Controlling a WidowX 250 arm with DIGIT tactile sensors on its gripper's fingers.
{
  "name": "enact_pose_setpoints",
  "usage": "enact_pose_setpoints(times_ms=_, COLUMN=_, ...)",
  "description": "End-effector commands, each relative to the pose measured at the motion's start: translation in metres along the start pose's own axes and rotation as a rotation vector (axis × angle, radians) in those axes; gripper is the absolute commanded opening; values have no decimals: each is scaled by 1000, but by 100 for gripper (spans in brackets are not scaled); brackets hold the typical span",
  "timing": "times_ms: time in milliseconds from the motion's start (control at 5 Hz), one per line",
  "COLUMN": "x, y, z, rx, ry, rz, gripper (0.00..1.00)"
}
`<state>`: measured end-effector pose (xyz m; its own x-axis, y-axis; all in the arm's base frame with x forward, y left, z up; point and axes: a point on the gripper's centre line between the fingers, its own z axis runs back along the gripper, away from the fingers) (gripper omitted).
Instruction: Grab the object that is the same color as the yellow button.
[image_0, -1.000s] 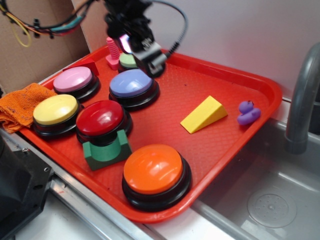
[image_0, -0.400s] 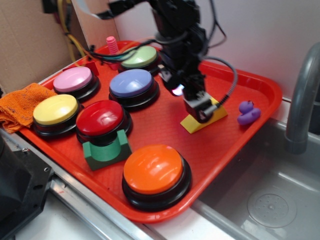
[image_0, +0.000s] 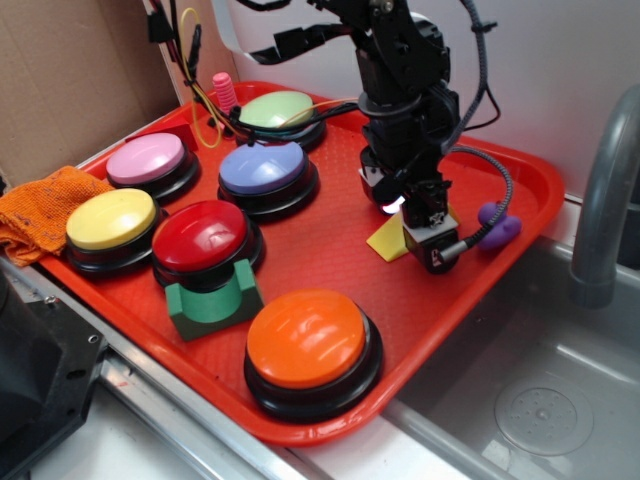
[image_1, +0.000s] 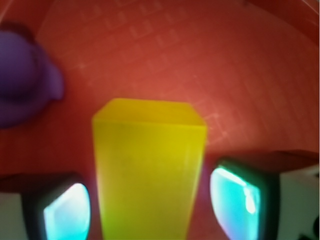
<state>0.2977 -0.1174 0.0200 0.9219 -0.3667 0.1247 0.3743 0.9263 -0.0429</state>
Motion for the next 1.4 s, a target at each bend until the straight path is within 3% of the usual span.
enact_pose_setpoints(times_ms=0, x=13, y=2, z=9, rx=37, ry=-45, rz=44, gripper=0)
enact_pose_setpoints(times_ms=600, x=0, y=14, z=39, rx=51, ry=-20, rz=94, gripper=0)
enact_pose_setpoints(times_ms=1200, x=-66, y=41, z=148, rx=66, ry=-92, rz=297, gripper=0)
